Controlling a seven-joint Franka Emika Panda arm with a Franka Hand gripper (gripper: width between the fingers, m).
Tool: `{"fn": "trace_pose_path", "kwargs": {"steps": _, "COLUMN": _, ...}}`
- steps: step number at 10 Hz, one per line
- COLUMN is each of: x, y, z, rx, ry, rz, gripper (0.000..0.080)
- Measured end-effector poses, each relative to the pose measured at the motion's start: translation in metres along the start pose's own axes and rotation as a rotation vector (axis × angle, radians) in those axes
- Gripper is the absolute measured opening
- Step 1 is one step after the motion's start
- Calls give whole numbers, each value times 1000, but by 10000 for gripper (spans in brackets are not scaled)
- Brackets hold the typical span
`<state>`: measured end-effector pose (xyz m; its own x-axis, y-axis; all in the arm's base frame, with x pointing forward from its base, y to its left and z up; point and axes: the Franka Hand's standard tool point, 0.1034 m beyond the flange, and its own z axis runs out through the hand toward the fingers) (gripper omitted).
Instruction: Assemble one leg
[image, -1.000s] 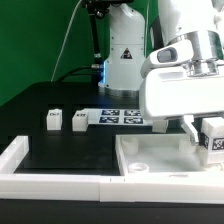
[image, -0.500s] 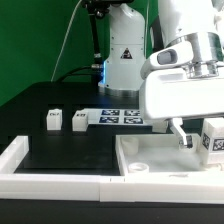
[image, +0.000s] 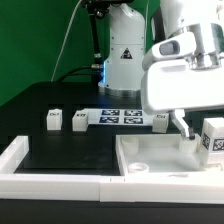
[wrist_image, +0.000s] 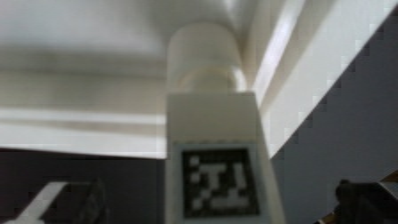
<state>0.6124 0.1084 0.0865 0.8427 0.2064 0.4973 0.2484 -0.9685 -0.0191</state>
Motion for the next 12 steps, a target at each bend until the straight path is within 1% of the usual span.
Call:
{"fn": "trace_pose_path", "kwargs": {"steps": 2, "x": -2, "y": -3, "z": 1, "rx": 8, "ry": -21, "rz": 1, "gripper": 649}}
{"fn": "trace_pose_path", "kwargs": {"steps": 3, "x": -5, "y": -6, "z": 2, "rx": 24, "ry": -71, "rz": 0, "gripper": 649}}
{"fn": "trace_pose_path", "kwargs": {"steps": 4, "x": -10, "y": -13, "z": 3, "rx": 53, "ry": -162, "rz": 5, "gripper": 649}}
{"fn": "trace_pose_path", "kwargs": {"steps": 5, "x": -19, "y": -19, "z": 5, "rx": 81, "ry": -270, "rz": 6, "gripper": 649}}
{"fn": "trace_pose_path", "kwargs": {"steps": 7, "x": -27, "y": -17, "z": 6, "rx": 108, "ry": -409, "rz": 11, "gripper": 649}}
{"fn": "trace_pose_path", "kwargs": {"steps": 8, "x": -30, "y": -20, "z": 1, "rx": 135, "ry": -531, "rz": 7, "gripper": 649}}
{"fn": "trace_pose_path", "kwargs": {"steps": 9, "x": -24, "y": -22, "z": 1, "rx": 152, "ry": -576, "rz": 7, "gripper": 649}}
{"fn": "trace_pose_path", "kwargs": {"steps": 10, "x": -26, "y": -25, "z": -2, "rx": 177, "ry": -661, "rz": 7, "gripper": 649}}
{"fn": "trace_pose_path", "kwargs": {"steps": 11, "x": -20, "y": -23, "z": 2, "rx": 172, "ry": -634, "rz": 10, "gripper": 649}}
{"fn": "trace_pose_path", "kwargs": {"steps": 12, "x": -22, "y": -23, "z": 2, "rx": 172, "ry": -635, "rz": 10, "gripper": 649}}
